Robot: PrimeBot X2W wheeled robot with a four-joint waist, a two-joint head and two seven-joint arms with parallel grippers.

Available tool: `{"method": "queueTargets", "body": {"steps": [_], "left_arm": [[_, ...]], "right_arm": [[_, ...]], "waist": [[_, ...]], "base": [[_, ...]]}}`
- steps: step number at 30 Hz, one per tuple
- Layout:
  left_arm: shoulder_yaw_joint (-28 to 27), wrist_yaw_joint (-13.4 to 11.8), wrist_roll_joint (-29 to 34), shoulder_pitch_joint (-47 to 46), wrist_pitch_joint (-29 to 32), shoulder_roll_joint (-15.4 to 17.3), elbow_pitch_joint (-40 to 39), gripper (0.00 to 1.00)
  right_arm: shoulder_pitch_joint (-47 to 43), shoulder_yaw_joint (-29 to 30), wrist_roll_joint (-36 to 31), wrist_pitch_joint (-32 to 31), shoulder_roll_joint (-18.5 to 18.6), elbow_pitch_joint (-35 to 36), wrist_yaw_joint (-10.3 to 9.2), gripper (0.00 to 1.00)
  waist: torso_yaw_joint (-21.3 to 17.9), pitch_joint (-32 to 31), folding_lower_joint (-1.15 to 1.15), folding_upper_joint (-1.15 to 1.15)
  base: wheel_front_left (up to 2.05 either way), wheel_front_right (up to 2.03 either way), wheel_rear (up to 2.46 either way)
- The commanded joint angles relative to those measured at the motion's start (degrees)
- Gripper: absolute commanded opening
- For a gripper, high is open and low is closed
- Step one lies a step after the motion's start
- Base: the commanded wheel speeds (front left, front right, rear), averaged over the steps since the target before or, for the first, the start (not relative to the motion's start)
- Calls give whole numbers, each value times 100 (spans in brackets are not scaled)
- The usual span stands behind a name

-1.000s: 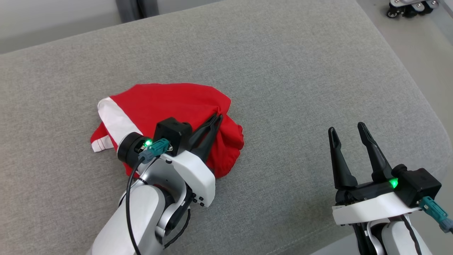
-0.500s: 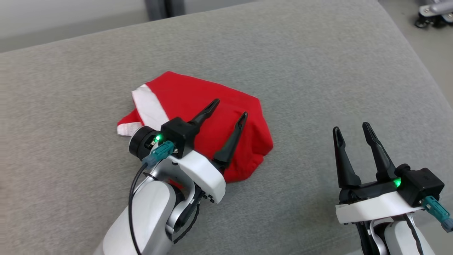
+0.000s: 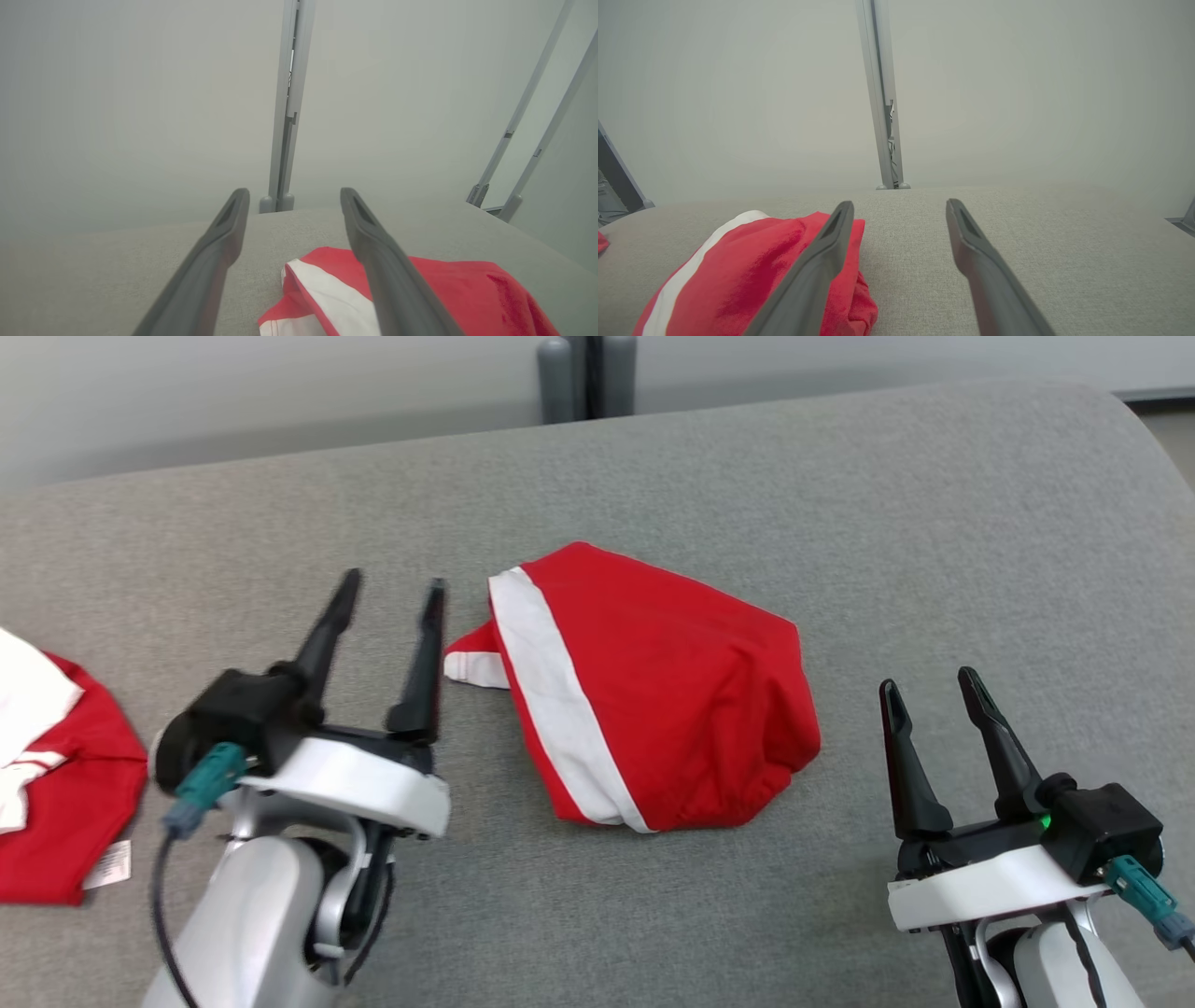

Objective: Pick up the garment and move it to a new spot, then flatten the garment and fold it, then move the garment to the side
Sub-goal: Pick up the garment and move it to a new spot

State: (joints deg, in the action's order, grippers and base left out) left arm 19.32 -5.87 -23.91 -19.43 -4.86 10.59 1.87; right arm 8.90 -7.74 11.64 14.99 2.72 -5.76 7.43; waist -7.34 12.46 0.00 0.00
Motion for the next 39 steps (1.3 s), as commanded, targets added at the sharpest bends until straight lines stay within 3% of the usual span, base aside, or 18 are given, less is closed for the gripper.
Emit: {"method": "queueTargets", "body": {"steps": [1, 7, 12, 24, 39], "left_arm": [[-130, -82, -62, 127, -63, 62, -35, 100], [-739, -379, -274, 649, -348, 321, -24, 100], [-978, -473, -363, 1073, -495, 442, 59, 100], [-832, -430, -304, 1885, -561, 579, 179, 100], [-808, -629, -299, 2144, -384, 667, -23, 100]], "right_arm": [[-35, 16, -27, 17, 32, -8, 11, 100], [-121, 8, 0, -22, 30, -130, 11, 100], [-238, 40, 18, -26, 30, -267, 11, 100], [-655, 36, 43, -138, 30, -470, 11, 100], [-1039, -74, 7, -366, 30, -126, 11, 100]], "waist": [[133, -115, 0, 0], [314, -309, 0, 0], [414, -498, 0, 0], [501, -1061, 0, 0], [494, -1297, 0, 0]], "base": [[0, 0, 0], [0, 0, 0], [0, 0, 0], [0, 0, 0], [0, 0, 0]]}}
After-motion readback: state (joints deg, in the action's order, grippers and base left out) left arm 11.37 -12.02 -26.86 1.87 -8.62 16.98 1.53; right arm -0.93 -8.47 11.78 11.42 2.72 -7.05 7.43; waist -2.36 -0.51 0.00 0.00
